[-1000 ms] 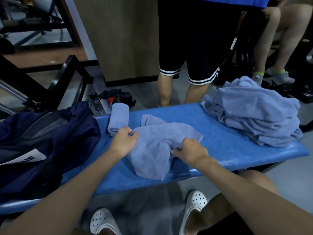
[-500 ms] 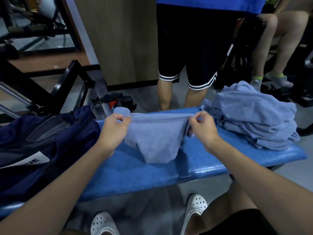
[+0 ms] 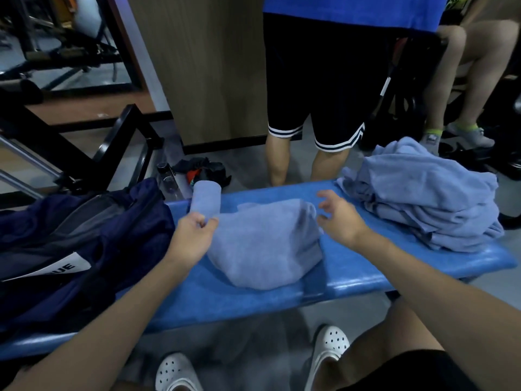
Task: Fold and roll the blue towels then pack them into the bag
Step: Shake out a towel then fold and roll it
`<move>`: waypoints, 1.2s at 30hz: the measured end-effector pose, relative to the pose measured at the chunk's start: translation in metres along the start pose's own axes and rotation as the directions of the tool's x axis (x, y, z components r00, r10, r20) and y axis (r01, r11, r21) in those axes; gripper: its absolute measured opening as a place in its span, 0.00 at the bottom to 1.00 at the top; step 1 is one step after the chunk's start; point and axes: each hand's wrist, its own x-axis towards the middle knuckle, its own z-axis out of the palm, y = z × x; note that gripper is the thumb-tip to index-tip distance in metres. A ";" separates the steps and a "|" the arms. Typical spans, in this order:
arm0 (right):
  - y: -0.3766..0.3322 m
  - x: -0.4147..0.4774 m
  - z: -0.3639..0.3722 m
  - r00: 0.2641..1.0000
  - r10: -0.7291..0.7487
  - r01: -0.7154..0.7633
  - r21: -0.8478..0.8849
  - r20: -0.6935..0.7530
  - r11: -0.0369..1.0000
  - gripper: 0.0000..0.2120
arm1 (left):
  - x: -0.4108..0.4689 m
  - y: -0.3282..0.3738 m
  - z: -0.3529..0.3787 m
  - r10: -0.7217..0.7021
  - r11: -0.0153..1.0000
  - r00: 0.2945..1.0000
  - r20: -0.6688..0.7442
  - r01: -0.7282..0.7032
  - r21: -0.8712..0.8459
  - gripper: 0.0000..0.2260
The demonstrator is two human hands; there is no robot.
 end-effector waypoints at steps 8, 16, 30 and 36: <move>0.042 -0.020 0.044 0.965 0.240 -0.199 -0.299 0.109 0.933 0.17 | -0.008 -0.051 0.009 -0.081 0.997 0.997 0.001 0.081 0.016 0.07; 0.027 -0.026 0.047 0.965 0.263 -0.257 -0.201 0.003 0.945 0.14 | -0.005 -0.064 -0.001 -0.131 0.985 0.988 0.084 0.120 0.120 0.07; -0.044 -0.025 -0.054 0.952 0.113 0.038 0.478 -0.284 0.878 0.07 | -0.016 0.038 -0.051 0.136 0.975 0.982 -0.128 -0.156 -0.156 0.14; -0.058 -0.032 -0.077 0.978 0.110 0.004 0.538 -0.179 0.843 0.06 | -0.021 0.056 -0.068 0.148 0.963 0.975 -0.167 -0.180 -0.200 0.15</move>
